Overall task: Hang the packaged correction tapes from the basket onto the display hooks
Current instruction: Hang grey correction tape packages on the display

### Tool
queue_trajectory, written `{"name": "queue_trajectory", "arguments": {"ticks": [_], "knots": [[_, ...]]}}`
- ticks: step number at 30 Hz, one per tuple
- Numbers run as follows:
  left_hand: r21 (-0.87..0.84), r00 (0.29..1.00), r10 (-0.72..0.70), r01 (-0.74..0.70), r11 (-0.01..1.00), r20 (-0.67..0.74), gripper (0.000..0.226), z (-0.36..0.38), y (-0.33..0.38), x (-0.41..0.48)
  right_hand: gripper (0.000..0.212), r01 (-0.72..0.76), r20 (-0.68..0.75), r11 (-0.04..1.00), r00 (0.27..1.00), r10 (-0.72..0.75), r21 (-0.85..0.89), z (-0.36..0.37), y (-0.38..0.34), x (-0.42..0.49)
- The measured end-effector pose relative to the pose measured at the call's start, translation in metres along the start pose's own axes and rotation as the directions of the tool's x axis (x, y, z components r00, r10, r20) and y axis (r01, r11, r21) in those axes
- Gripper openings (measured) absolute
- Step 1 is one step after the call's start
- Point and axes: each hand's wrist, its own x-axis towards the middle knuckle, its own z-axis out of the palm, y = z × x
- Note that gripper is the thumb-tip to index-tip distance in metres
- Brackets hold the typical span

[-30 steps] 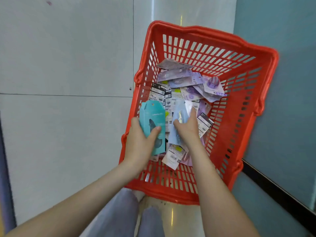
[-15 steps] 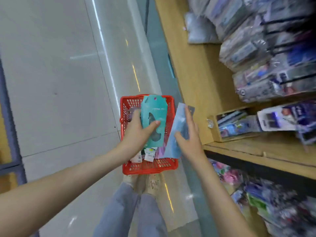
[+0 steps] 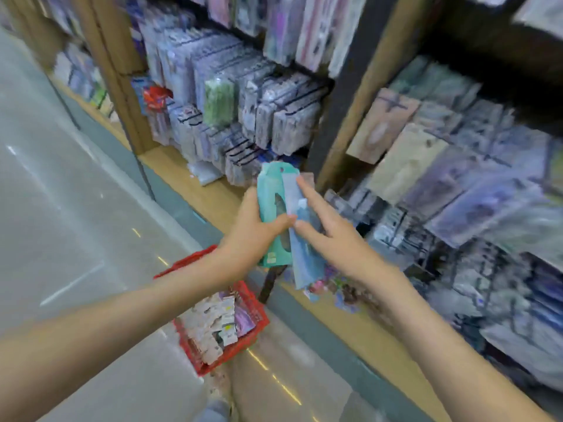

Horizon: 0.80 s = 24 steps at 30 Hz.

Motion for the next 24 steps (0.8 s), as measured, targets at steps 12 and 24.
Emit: {"name": "queue_trajectory", "arguments": {"ticks": [12,24], "knots": [[-0.136,0.833,0.419,-0.398,0.908,0.36,0.031,0.253,0.198,-0.174,0.071,-0.139,-0.516,0.943,0.856,-0.04,-0.303,-0.234,-0.07,-0.314],[-0.421,0.558,0.704,-0.565,0.71,0.438,0.029,0.429,0.372,-0.194,0.069,-0.232,-0.792,0.862,0.55,-0.265,-0.45,-0.428,-0.115,-0.432]]}}
